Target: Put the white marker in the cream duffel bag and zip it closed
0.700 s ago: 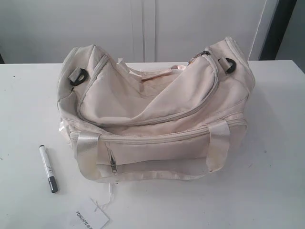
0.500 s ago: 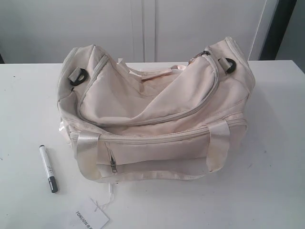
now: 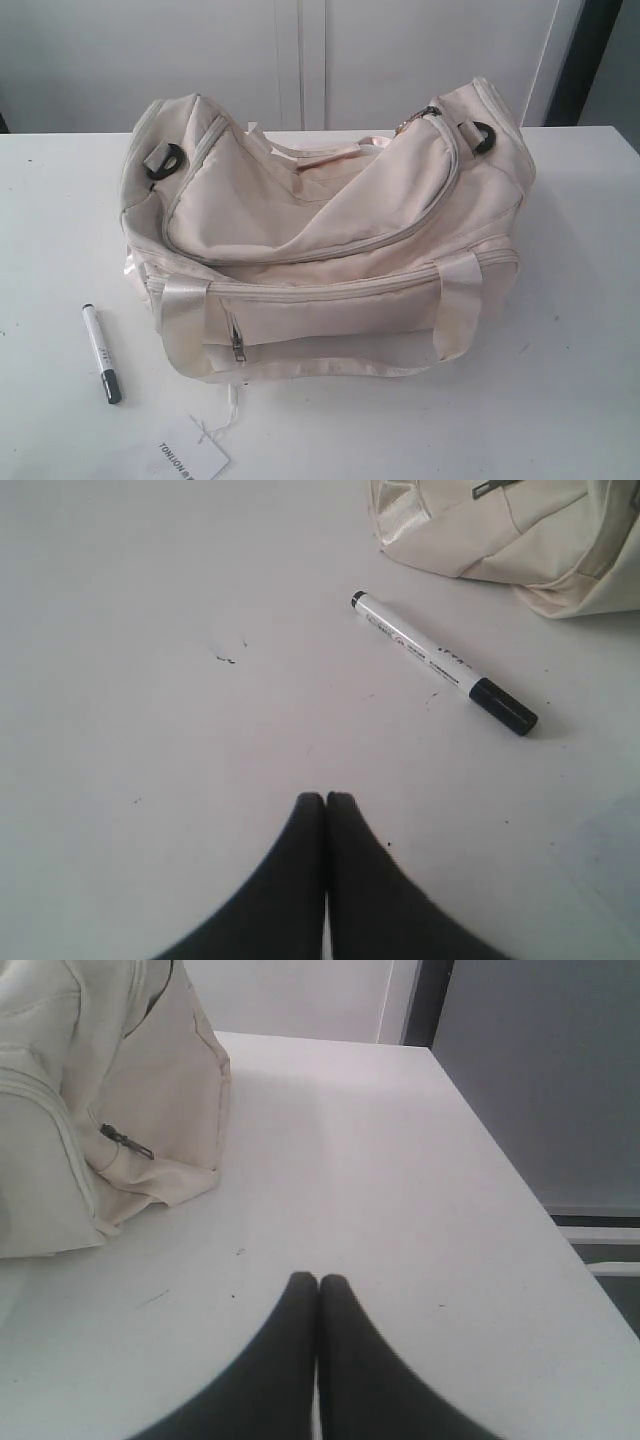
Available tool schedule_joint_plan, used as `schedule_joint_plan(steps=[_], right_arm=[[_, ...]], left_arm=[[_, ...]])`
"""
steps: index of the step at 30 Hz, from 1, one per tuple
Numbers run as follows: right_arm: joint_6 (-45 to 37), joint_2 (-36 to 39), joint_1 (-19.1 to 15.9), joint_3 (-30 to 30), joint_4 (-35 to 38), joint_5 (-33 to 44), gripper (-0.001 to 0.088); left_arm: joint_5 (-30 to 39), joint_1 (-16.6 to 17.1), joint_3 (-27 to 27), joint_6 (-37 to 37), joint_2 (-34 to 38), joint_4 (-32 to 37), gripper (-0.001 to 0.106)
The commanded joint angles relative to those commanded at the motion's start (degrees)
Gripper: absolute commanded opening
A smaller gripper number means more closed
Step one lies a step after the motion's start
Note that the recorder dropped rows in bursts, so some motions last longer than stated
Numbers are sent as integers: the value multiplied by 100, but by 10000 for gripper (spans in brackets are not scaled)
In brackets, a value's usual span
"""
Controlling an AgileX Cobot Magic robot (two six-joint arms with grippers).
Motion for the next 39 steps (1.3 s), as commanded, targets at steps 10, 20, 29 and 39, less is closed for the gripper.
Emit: schedule_joint_plan(steps=[10, 20, 29, 39], right_arm=[[0, 0, 0, 0, 0, 0, 0], [0, 0, 0, 0, 0, 0, 0], [0, 0, 0, 0, 0, -193, 0], [0, 0, 0, 0, 0, -1898, 0]], left_arm=[[0, 0, 0, 0, 0, 0, 0], [0, 0, 0, 0, 0, 0, 0], [0, 0, 0, 0, 0, 0, 0], [0, 0, 0, 0, 0, 0, 0]])
